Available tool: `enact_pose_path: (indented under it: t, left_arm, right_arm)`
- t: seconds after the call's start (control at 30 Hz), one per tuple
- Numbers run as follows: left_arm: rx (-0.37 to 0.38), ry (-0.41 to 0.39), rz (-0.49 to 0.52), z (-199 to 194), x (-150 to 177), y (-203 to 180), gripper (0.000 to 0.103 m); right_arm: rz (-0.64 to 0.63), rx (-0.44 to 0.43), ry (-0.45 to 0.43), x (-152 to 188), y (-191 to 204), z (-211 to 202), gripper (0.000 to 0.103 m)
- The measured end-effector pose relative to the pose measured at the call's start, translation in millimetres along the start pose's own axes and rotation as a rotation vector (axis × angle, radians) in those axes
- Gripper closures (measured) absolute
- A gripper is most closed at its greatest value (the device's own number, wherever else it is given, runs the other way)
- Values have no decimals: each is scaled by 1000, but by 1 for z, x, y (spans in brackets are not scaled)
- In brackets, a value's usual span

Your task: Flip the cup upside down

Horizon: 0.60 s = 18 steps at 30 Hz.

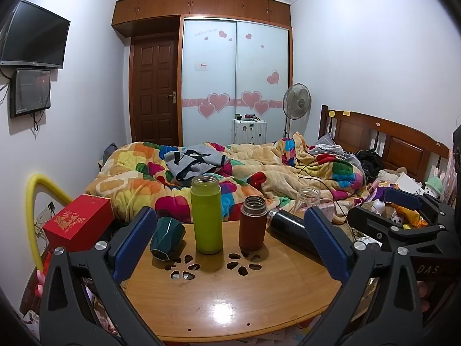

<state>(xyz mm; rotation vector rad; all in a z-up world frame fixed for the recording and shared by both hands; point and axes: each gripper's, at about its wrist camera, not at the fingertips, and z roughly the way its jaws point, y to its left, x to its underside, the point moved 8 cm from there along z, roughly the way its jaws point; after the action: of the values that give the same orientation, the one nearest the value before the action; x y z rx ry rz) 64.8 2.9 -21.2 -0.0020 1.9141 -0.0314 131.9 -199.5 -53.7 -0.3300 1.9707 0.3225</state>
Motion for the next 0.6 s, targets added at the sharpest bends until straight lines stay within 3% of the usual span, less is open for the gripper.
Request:
enact_pose_path:
  t: [0.6]
  left_arm:
    - [5,8,-5,3,2,-7,0]
  right_arm:
    - [-4,1,-2,-1,1,0,0]
